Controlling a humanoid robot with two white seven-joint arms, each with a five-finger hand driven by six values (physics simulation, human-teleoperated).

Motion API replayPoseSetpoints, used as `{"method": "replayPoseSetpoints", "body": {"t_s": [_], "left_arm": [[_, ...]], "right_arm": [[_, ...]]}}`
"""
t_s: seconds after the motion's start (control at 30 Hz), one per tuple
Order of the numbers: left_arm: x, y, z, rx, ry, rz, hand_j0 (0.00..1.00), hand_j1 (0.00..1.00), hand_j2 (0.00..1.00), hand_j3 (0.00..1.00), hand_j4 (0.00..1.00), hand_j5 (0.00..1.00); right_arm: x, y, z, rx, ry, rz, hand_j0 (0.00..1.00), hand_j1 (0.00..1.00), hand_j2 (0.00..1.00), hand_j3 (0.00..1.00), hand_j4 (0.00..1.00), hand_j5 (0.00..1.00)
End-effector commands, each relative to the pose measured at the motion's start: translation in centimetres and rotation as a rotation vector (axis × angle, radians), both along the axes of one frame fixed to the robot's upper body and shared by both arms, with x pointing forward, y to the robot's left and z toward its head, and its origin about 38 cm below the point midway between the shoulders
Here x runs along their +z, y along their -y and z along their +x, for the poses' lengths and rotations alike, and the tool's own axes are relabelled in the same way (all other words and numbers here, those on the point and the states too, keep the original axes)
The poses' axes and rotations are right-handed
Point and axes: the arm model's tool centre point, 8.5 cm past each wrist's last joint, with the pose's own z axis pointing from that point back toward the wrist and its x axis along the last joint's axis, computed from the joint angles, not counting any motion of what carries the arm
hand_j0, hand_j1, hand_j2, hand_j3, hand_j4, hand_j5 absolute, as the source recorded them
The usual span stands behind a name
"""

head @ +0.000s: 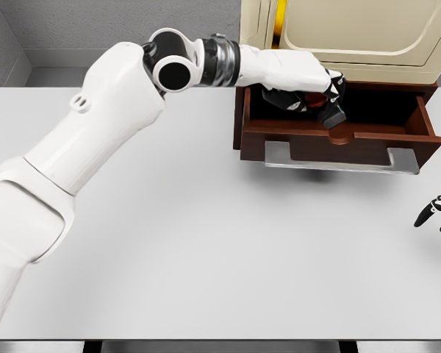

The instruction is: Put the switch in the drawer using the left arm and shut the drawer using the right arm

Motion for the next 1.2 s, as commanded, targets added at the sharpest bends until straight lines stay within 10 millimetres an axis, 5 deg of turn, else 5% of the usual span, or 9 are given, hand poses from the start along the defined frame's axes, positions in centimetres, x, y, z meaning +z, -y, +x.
{"method": "replayPoseSetpoints", "body": {"t_s": [0.0, 0.27, 0.67, 0.7, 0.77, 0.83, 0.87, 0.93, 1.17], "left_arm": [[-0.1, 0.2, 0.2, 0.007, -0.015, -0.007, 0.37, 0.37, 0.37, 0.37, 0.37, 0.37], [0.1, 0.1, 0.2, 0.002, -0.065, -0.066, 0.97, 0.97, 0.97, 0.97, 0.97, 0.97], [2.3, -0.3, -0.4, -0.044, -0.136, -0.201, 1.00, 1.00, 1.00, 1.00, 1.00, 1.00], [3.1, -2.0, -0.3, -0.050, -0.174, -0.258, 1.00, 1.00, 1.00, 1.00, 1.00, 1.00], [7.1, -3.7, -2.7, -0.140, -0.057, -0.146, 1.00, 1.00, 1.00, 1.00, 1.00, 1.00], [9.3, -4.8, -7.9, -0.282, 0.043, -0.059, 1.00, 1.00, 1.00, 1.00, 1.00, 1.00], [8.7, -5.3, -11.6, -0.407, -0.130, -0.087, 1.00, 1.00, 1.00, 1.00, 1.00, 1.00], [9.6, -5.3, -13.3, -0.305, -0.537, -0.120, 1.00, 1.00, 1.00, 1.00, 1.00, 1.00], [8.7, -6.2, -9.6, 0.244, -1.098, -0.131, 1.00, 1.00, 1.00, 1.00, 1.00, 1.00]], "right_arm": [[0.0, 0.0, 0.0, -0.003, -0.001, 0.006, 0.57, 0.57, 0.57, 0.57, 0.57, 0.57], [-0.1, 0.0, 0.0, -0.002, -0.004, 0.007, 0.57, 0.57, 0.57, 0.57, 0.57, 0.57], [-0.9, -0.6, 0.0, 0.015, -0.028, 0.012, 0.57, 0.57, 0.57, 0.57, 0.57, 0.57], [-0.9, -0.6, 0.0, 0.015, -0.028, 0.012, 0.57, 0.57, 0.57, 0.57, 0.57, 0.57], [-0.9, -0.6, 0.0, 0.016, -0.029, 0.012, 0.57, 0.57, 0.57, 0.57, 0.57, 0.57], [-0.9, -0.6, 0.0, 0.016, -0.029, 0.012, 0.57, 0.57, 0.57, 0.57, 0.57, 0.57], [-0.9, -0.6, 0.0, 0.016, -0.029, 0.012, 0.57, 0.57, 0.57, 0.57, 0.57, 0.57], [-0.9, -0.6, 0.0, 0.016, -0.029, 0.012, 0.57, 0.57, 0.57, 0.57, 0.57, 0.57], [-0.6, -0.7, 0.2, 0.023, -0.028, 0.002, 0.57, 0.57, 0.57, 0.57, 0.57, 0.57]]}}
